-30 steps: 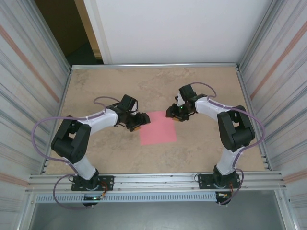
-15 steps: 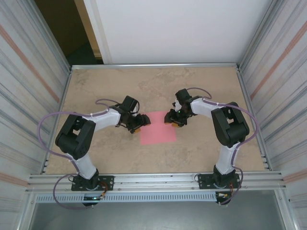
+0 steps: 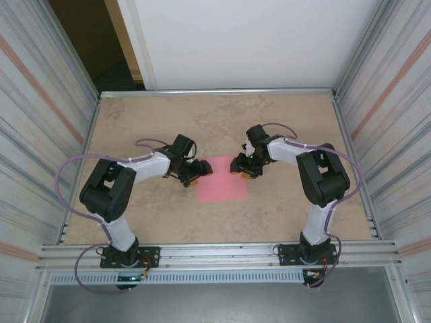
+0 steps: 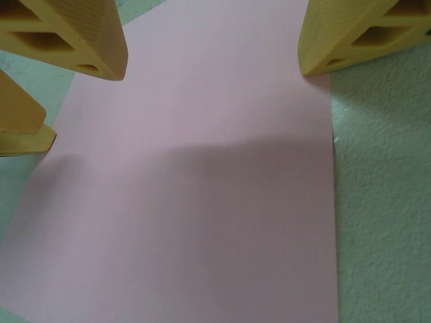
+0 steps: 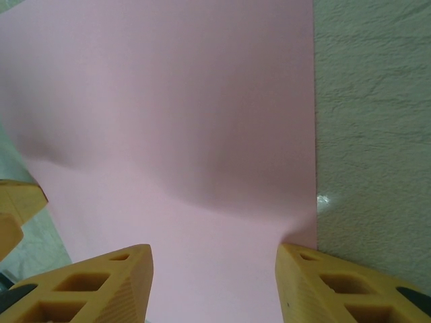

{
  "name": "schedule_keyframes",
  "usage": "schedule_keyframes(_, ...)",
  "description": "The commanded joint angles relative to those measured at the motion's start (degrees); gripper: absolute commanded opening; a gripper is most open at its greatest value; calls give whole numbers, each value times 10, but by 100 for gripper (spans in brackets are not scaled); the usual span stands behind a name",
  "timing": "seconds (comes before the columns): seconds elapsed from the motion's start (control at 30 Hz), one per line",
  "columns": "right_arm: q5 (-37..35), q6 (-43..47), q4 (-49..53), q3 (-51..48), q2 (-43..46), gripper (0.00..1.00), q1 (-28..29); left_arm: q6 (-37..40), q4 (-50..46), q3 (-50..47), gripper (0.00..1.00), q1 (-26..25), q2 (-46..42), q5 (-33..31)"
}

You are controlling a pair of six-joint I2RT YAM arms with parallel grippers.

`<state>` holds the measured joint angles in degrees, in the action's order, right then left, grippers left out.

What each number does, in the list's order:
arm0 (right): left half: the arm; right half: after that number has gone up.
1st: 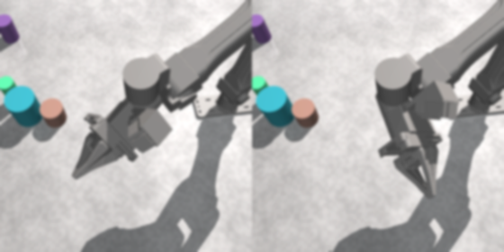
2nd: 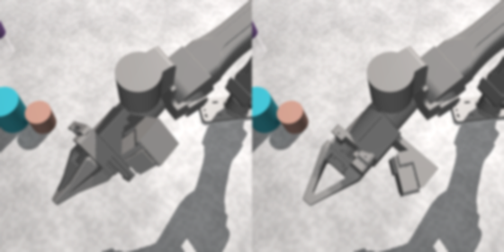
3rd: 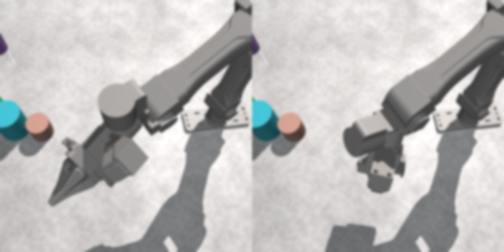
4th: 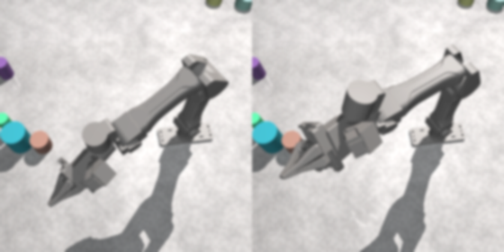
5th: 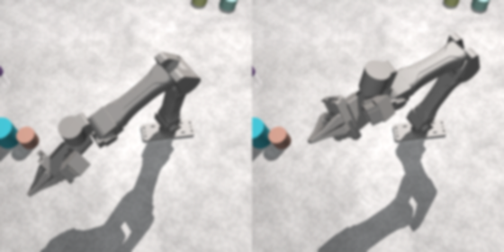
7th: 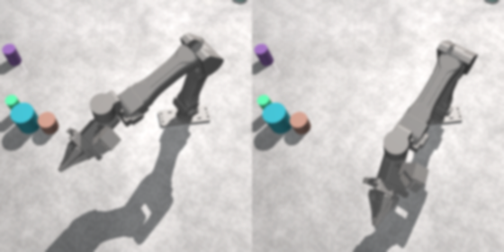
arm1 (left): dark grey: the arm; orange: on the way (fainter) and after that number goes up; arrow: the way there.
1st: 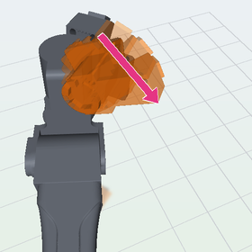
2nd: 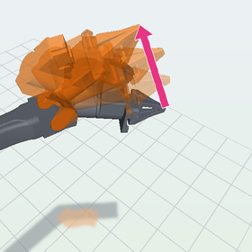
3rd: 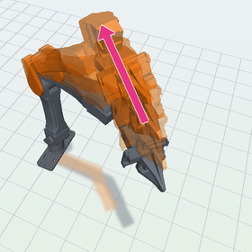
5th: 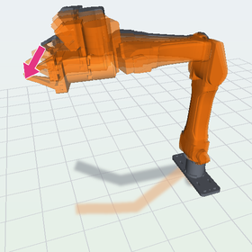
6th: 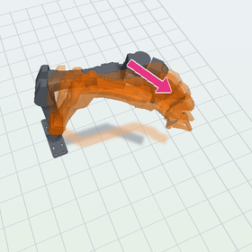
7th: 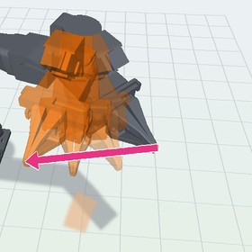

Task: Fold a paper plane with a square sheet of paper (pick it up from the middle)
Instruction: First fold in half a square sheet of paper at the center of the table.

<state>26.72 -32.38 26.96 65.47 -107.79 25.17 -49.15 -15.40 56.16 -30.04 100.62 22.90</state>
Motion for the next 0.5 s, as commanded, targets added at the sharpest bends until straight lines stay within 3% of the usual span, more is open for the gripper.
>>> schedule_keyframes(0.0, 1, 2, -4, -12, -22, 53, 7, 6, -1, -7, 67, -4, 22, -13)
schedule_keyframes(0.2, 30, -9, -38, -14, -18, 58, 17, 0, 5, -20, 66, -3, 25, -20)
schedule_keyframes(0.47, 90, -34, -121, -36, -2, 67, 16, -2, 4, -28, 49, -1, 26, -30)
